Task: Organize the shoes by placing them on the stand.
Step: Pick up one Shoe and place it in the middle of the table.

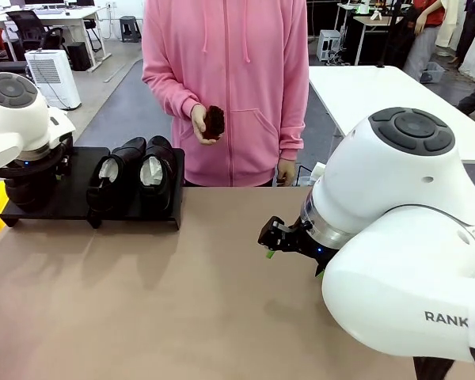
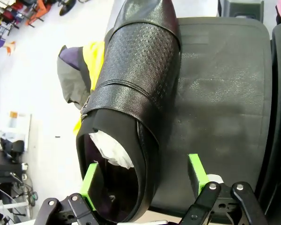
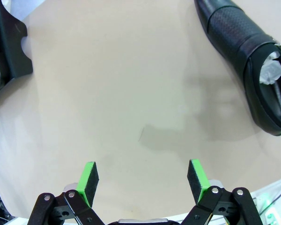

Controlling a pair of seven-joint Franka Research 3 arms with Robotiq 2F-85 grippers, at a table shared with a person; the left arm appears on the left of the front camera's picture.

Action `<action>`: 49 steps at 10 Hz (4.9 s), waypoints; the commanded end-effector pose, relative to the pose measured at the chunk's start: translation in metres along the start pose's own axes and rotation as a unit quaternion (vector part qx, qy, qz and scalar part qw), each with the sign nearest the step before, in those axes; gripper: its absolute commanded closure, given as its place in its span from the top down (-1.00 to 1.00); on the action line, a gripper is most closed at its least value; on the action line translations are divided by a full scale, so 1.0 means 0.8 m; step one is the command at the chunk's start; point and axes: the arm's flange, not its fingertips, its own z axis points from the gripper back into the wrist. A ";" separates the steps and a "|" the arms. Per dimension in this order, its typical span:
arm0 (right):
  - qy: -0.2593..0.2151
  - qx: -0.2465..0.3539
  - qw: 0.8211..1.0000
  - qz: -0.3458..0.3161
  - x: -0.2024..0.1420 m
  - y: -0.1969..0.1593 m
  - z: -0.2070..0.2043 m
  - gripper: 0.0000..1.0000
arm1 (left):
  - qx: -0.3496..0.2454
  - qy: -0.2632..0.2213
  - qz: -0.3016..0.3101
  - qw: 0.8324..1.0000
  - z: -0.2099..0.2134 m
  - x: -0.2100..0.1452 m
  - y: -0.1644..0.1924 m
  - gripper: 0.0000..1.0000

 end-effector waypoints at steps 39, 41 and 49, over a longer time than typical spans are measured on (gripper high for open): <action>0.155 -0.117 0.947 0.256 0.076 -0.134 -0.115 -1.00 | -0.177 0.170 -0.029 0.969 0.219 -0.062 0.057 0.86; 0.144 -0.128 0.949 0.251 0.081 -0.132 -0.104 -1.00 | -0.177 0.170 -0.029 0.969 0.219 -0.062 0.057 0.86; 0.010 -0.062 0.992 0.112 0.016 0.054 0.009 -1.00 | -0.177 0.170 -0.029 0.969 0.219 -0.062 0.057 0.86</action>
